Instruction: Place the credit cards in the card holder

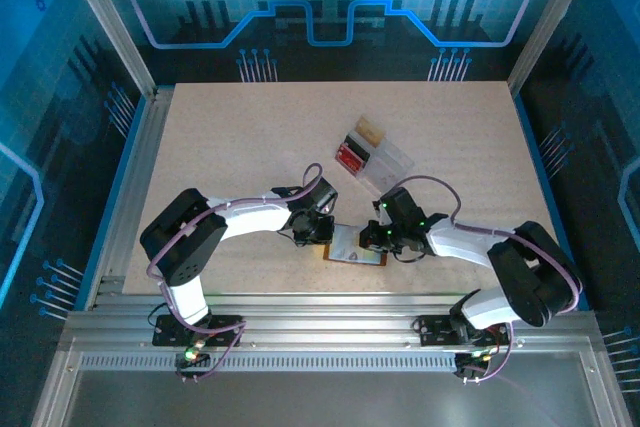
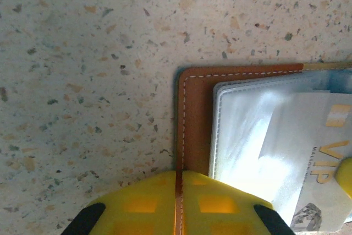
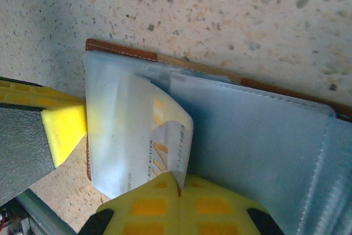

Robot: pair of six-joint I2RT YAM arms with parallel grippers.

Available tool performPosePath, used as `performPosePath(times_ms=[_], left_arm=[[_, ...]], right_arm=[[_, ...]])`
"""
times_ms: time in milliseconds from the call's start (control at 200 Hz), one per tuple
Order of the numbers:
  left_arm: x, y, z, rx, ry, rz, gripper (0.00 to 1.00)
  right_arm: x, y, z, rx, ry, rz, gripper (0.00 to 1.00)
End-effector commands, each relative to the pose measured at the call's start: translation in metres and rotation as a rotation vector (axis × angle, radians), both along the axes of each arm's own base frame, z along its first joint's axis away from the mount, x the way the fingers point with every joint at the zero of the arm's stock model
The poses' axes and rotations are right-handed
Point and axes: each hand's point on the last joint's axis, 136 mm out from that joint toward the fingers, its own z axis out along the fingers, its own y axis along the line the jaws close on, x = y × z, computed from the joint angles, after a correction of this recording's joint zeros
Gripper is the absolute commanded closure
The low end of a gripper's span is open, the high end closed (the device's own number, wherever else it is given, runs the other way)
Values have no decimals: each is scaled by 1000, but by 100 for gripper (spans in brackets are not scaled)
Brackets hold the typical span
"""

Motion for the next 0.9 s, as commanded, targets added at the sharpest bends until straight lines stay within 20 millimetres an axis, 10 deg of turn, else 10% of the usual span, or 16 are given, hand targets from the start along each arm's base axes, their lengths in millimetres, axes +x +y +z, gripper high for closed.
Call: performPosePath(times_ms=[0, 896], left_arm=[[-30, 22, -45, 97, 127, 12, 91], [-37, 31, -42, 93, 118, 30, 91]], right_arm=[[-25, -11, -26, -106, 98, 40, 100], [-8, 37, -24, -78, 77, 86, 94]])
